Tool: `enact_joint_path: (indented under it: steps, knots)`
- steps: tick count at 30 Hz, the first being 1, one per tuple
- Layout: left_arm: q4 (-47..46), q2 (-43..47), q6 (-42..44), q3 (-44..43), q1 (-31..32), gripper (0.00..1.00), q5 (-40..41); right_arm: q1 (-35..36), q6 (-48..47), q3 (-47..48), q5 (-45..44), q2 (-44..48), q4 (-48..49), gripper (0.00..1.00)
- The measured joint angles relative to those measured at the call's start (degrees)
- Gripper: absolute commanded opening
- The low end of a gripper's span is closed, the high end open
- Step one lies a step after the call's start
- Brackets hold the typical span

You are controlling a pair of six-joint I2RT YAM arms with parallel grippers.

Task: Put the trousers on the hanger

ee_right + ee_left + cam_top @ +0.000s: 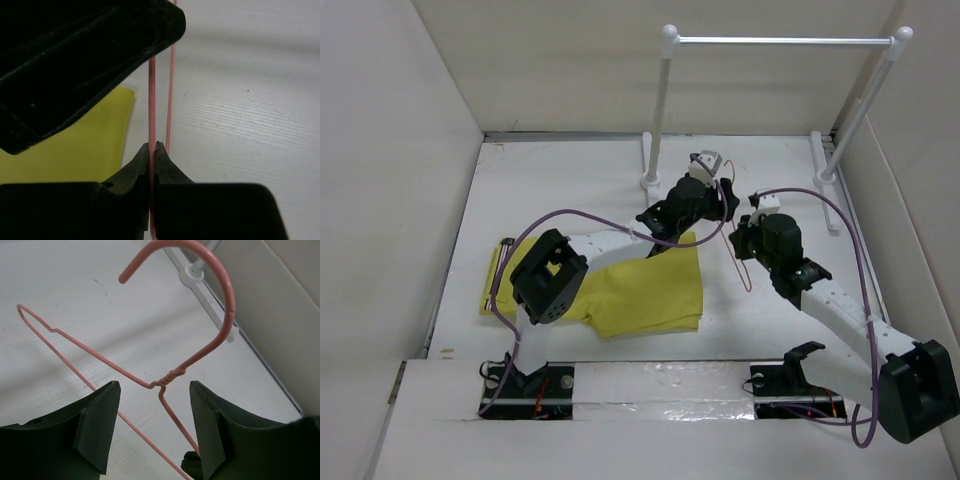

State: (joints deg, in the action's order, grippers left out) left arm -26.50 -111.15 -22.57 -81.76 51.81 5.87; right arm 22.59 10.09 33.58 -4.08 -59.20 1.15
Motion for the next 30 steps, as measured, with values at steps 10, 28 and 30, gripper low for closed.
enact_joint_path:
  steps: [10,28,30]
  knots:
    - [1.75,-3.23,0.55,-5.4,0.02,0.36,0.37,0.02,0.44,-0.76,0.26,0.7,0.55,0.0]
    - [-4.35,1.36,-1.81,8.33,0.37,0.0,2.69,1.51,0.44,-1.46,-0.7,9.53,-5.88,0.74]
    - [-6.14,3.78,-3.96,12.5,0.48,0.0,2.75,1.51,0.22,-1.46,-0.22,11.93,-8.44,0.72]
